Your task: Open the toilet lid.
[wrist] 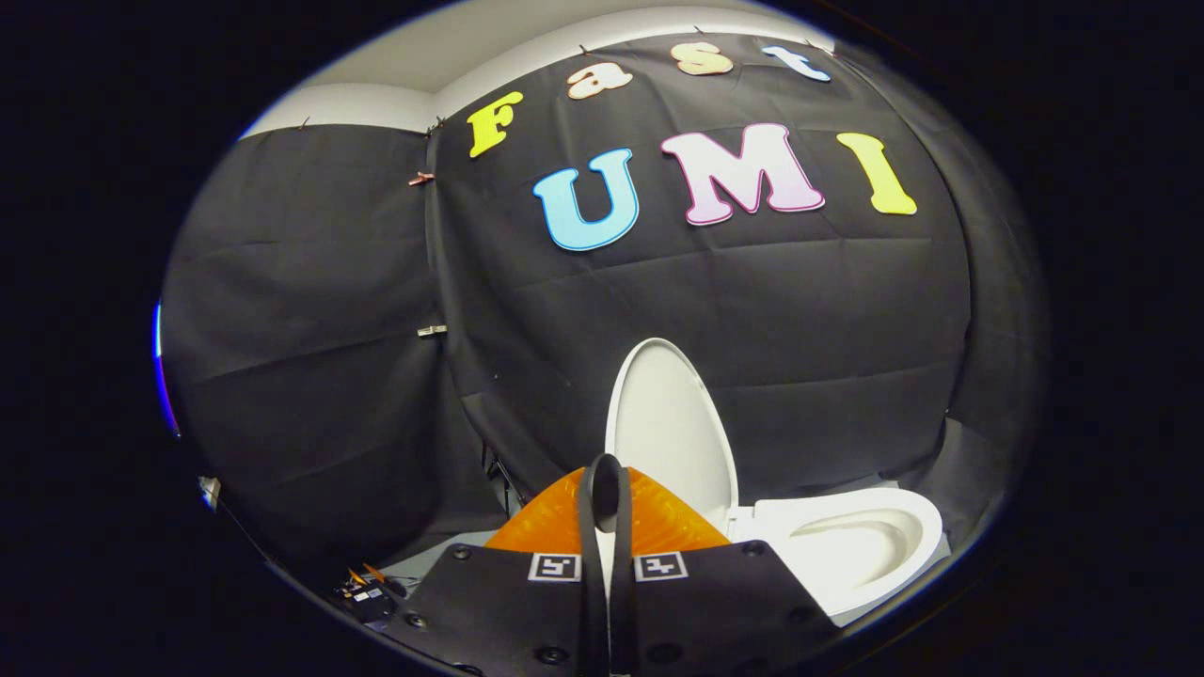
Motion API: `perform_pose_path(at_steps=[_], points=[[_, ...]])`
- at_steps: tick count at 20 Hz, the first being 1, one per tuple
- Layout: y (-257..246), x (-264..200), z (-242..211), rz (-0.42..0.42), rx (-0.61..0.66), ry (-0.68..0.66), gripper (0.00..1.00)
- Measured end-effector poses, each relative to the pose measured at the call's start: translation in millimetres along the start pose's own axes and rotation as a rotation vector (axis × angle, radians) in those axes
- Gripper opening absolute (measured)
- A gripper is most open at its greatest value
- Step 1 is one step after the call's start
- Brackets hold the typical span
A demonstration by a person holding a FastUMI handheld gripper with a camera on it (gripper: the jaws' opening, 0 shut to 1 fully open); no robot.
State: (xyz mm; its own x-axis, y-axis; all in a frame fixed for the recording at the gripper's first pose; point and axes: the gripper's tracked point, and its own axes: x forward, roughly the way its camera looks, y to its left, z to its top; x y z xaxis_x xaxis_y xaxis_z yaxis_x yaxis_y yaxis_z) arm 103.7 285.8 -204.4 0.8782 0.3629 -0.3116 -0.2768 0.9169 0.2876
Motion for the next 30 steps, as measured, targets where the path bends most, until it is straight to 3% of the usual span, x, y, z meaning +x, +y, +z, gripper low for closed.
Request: perform_pose_path(at_steps=[3, 4, 5, 9, 10, 19, 30], points=[[-1, -1, -1, 0.032, 0.025, 0.011, 0.17], [-1, -3, -2, 0.034, 0.039, 0.02, 0.29], [-3, -2, -2, 0.033, 0.048, 0.022, 0.33], [-5, -24, 20, 0.023, 0.032, -0.031, 0.88], [-5, -28, 25, 0.024, 0.021, -0.041, 0.95], [-9, -102, 107, 0.02, -0.085, -0.213, 0.97], [-46, -219, 178, -0.12, -0.142, -0.357, 0.97]])
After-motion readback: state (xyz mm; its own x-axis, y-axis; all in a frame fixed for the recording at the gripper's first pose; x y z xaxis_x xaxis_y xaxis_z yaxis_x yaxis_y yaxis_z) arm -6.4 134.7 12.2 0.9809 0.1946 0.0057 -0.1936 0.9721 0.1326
